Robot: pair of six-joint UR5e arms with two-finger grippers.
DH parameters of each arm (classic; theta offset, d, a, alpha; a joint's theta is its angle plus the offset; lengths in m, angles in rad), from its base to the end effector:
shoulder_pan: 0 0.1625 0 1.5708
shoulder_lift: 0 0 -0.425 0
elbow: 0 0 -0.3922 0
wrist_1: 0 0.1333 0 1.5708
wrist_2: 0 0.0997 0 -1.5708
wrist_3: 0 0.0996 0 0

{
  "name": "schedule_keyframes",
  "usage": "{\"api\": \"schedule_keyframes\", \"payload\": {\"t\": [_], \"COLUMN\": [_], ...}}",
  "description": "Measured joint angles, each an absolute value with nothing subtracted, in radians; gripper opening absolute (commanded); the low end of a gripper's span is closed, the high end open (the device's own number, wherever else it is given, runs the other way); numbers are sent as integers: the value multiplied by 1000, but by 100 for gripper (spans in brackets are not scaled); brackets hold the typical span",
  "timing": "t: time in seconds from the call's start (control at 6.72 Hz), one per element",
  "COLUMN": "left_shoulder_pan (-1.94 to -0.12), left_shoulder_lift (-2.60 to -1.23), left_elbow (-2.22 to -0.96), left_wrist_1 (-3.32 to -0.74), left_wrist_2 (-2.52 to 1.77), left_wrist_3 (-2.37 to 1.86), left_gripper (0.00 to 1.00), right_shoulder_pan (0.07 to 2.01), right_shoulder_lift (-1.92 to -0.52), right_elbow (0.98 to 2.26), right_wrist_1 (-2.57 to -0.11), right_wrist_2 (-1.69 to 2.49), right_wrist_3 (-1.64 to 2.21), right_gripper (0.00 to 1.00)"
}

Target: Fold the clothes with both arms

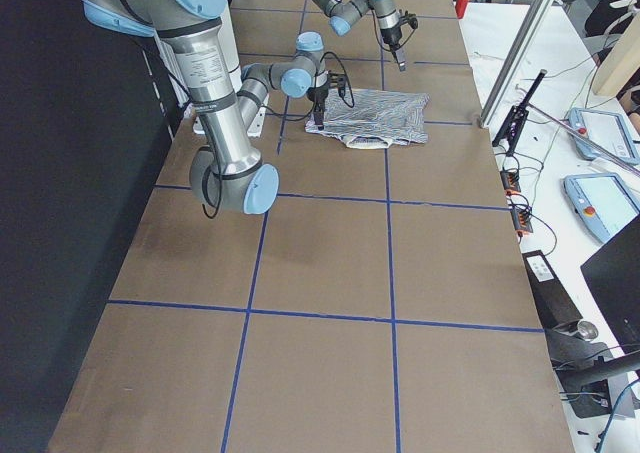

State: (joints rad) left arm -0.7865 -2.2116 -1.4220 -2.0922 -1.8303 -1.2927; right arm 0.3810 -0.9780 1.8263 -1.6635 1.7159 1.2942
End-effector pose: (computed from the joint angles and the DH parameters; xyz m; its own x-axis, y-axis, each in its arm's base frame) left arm 0.4423 -0.5958 0.2842 0.5049 -0.1303 -0.8533 0.4074 0.9075 0.1025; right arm -0.5470 -0.3472 0.2241 0.7253 -0.0005 0.6884 -0.0809 0.9930 0.0860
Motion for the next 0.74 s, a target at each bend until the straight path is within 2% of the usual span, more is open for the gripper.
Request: {"api": "schedule_keyframes", "payload": {"t": [0.3, 0.74], "left_shoulder_pan": [-783, -780], "left_shoulder_lift": [-2207, -2206], "left_elbow": [-1432, -1432], "left_wrist_1": [-2088, -2093], "left_wrist_2": [-1833, -1835], "left_wrist_3": [-1293, -1296], "left_gripper": [100, 100], "right_shoulder_pan": [360, 356], "right_shoulder_lift": [-830, -798], "right_elbow": [1638, 1593], "right_wrist_1": [-1735, -1854], "right_wrist_2": [1713, 1732], "right_wrist_3": [1296, 1281], "right_gripper": [100, 100]}}
